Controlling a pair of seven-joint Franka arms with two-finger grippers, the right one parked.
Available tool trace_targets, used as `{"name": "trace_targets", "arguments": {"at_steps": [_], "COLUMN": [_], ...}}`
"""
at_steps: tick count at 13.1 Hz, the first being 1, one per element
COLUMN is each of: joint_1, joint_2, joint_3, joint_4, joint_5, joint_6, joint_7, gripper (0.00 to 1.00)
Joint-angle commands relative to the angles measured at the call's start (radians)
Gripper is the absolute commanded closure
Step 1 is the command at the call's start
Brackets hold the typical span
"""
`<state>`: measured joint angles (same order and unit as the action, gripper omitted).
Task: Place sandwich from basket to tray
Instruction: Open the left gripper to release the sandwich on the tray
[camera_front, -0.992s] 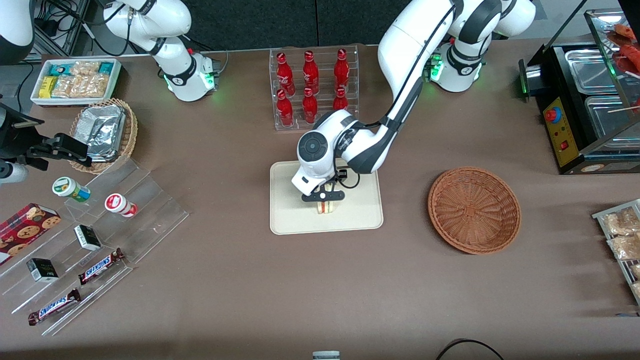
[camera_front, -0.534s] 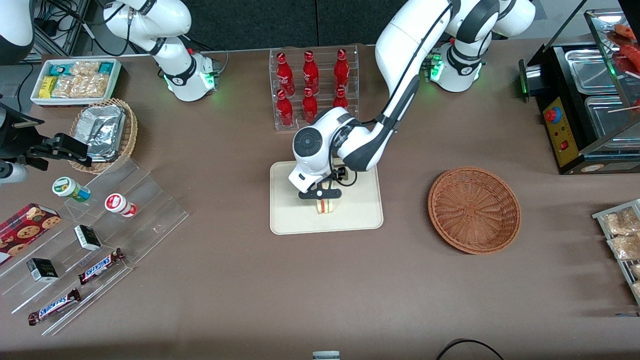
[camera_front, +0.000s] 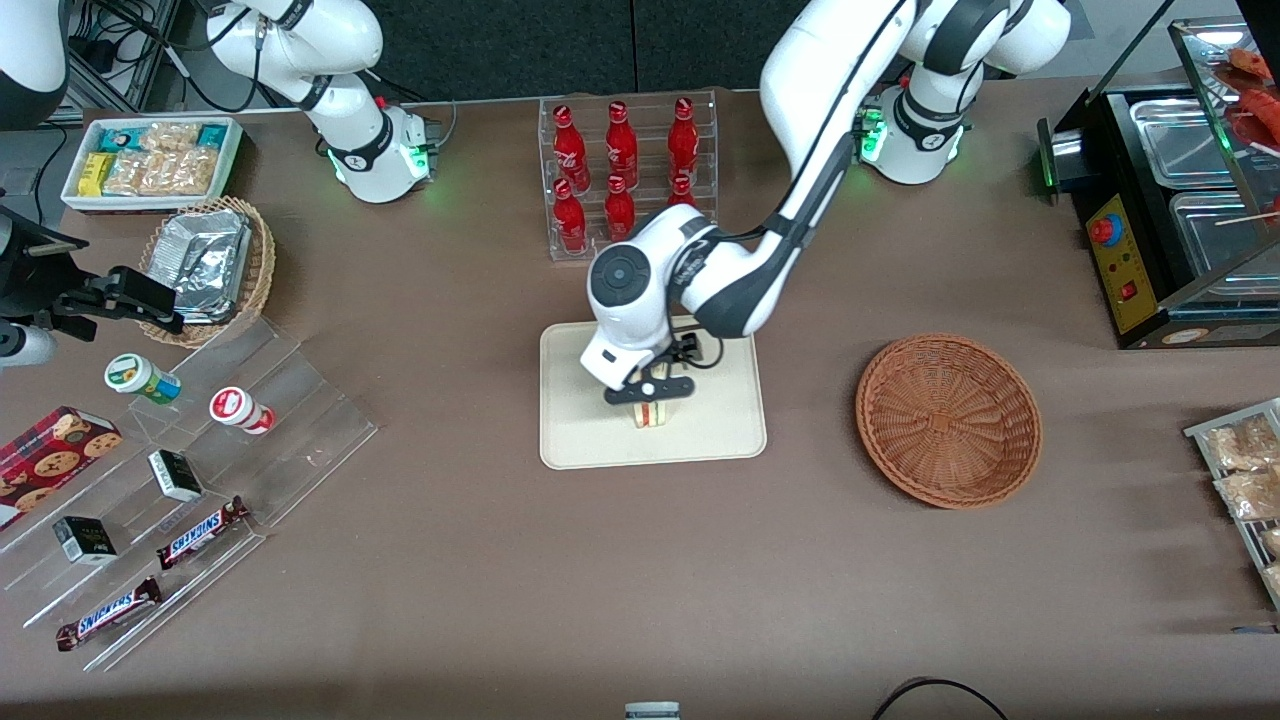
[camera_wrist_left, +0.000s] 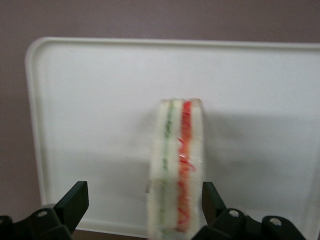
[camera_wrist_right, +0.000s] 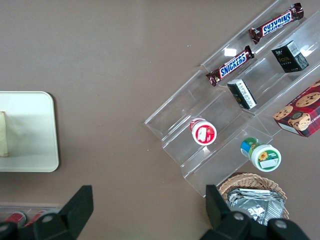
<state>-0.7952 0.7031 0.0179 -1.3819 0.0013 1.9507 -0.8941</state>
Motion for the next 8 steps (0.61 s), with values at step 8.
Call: {"name": "trace_targets", "arguments": {"at_steps": [8], "joint_1": [0.287], "joint_2": [-0.236], "joint_3": [0.002], "joint_4": [-0.104], "joint_5": [-0.133], "joint_6": [-0.145], "joint_7": [0.190], "gripper": [0.00]}}
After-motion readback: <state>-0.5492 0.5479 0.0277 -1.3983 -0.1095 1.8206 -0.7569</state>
